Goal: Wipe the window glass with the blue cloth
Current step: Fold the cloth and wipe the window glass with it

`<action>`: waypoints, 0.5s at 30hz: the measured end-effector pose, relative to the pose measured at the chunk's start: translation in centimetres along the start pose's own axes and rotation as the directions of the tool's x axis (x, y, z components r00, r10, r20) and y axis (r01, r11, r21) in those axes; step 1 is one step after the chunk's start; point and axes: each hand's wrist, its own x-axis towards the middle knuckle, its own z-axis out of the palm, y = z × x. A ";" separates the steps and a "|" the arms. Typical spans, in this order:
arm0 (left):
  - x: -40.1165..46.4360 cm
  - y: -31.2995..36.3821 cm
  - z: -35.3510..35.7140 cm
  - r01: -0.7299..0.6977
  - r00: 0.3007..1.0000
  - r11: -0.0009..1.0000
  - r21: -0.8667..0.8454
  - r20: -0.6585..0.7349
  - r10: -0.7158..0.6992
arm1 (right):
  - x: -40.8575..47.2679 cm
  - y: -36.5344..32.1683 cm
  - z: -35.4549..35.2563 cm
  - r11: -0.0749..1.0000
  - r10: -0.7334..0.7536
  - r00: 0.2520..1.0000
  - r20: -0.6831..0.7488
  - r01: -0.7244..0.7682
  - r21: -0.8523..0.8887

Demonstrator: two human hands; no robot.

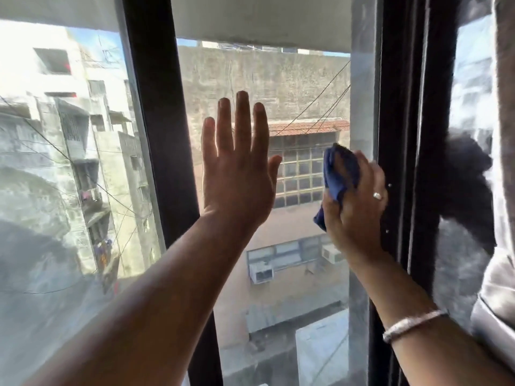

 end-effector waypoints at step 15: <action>0.2 0.1 -0.6 0.006 0.999 0.999 -0.033 0.053 -0.005 | -2.6 1.6 -1.1 0.995 -0.086 0.983 0.162 0.092 -0.033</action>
